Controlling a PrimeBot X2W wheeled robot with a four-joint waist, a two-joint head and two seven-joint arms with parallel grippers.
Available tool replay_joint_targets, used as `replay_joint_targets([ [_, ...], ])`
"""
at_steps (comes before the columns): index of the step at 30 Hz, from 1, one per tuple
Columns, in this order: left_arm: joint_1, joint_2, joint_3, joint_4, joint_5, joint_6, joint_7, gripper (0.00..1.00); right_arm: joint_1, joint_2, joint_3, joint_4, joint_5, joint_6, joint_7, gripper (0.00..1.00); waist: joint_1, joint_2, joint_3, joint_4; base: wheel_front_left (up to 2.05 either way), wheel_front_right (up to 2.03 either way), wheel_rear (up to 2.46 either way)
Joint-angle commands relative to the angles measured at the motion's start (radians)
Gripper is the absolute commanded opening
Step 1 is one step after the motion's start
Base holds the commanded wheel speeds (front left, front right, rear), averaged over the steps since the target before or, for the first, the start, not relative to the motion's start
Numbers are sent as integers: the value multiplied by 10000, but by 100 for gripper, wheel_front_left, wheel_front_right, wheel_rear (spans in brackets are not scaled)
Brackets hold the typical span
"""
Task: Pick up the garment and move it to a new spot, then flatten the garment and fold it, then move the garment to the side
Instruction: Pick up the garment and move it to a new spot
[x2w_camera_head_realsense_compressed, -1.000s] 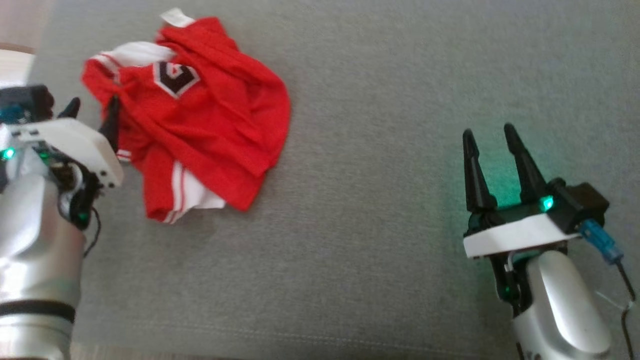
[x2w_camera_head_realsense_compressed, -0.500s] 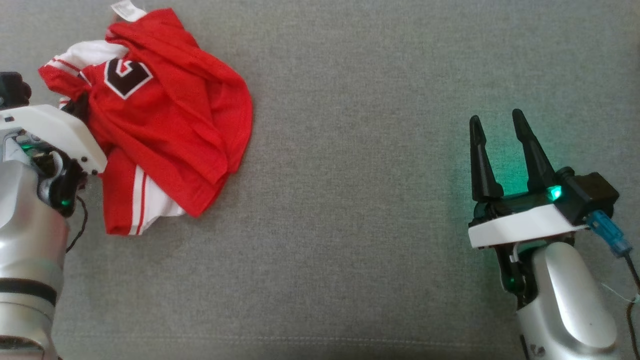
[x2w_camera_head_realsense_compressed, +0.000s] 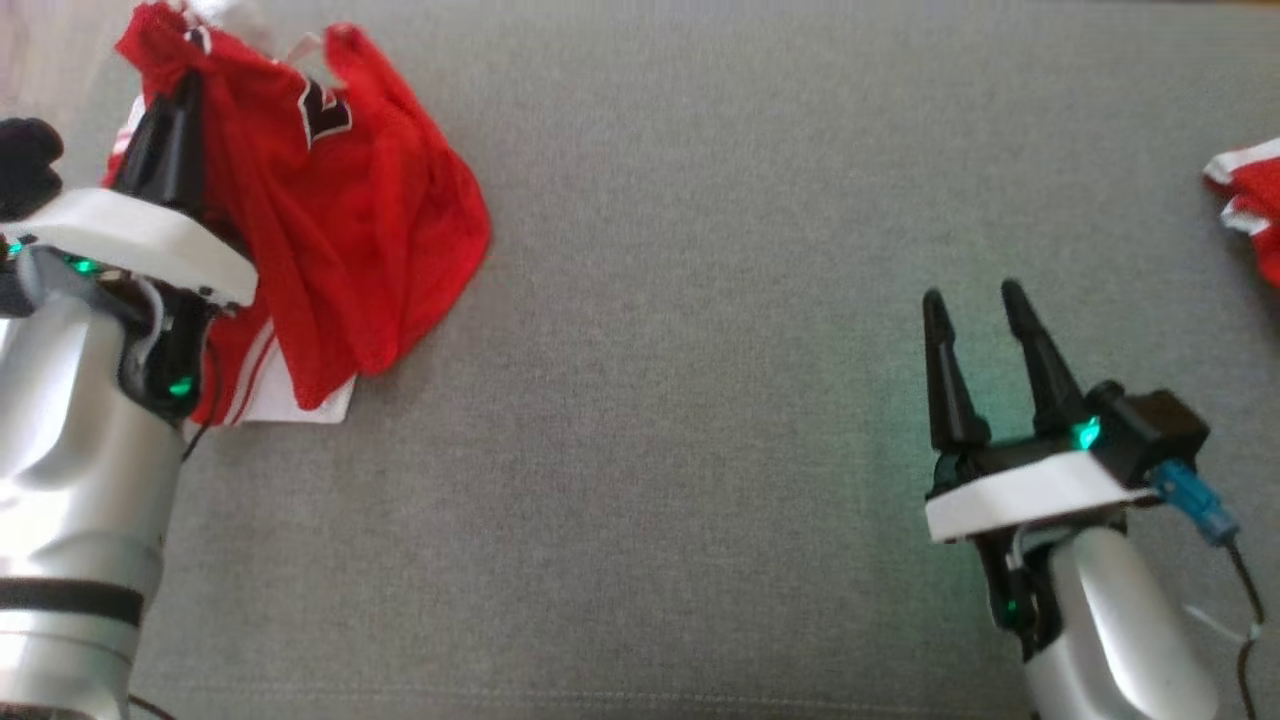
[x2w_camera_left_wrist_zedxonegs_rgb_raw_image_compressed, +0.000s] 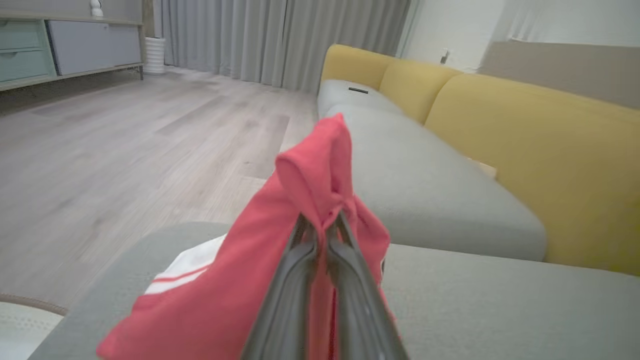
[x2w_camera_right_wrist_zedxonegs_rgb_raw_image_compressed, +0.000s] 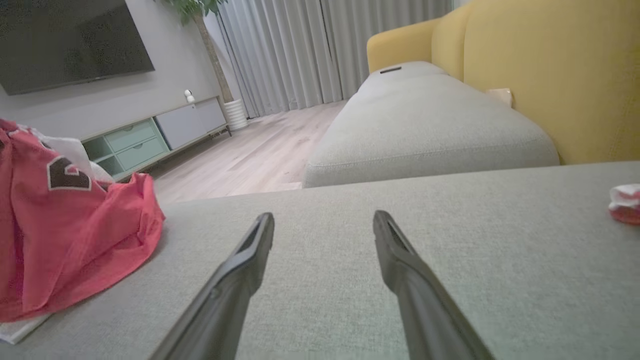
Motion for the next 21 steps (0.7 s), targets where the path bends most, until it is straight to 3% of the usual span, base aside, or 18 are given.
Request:
replay_joint_targets([
  [1, -120, 411, 449, -804, -51, 14, -143, 0, 73, -9, 286, -210, 127, -9, -159, 100, 0, 0, -414, -59, 0, 0, 0],
  [11, 750, -455, 376, -3163, -146, 184, -119, 0, 143, -8, 516, -42, 512, -9, -261, 100, 0, 0, -924, -531, 0, 0, 0],
  [21, 68, -1868, -527, -4483, 86, 776, 347, 0, -323, -8, 924, -8, 954, -9, -310, 100, 0, 0, -828, -1768, 0, 0, 0],
])
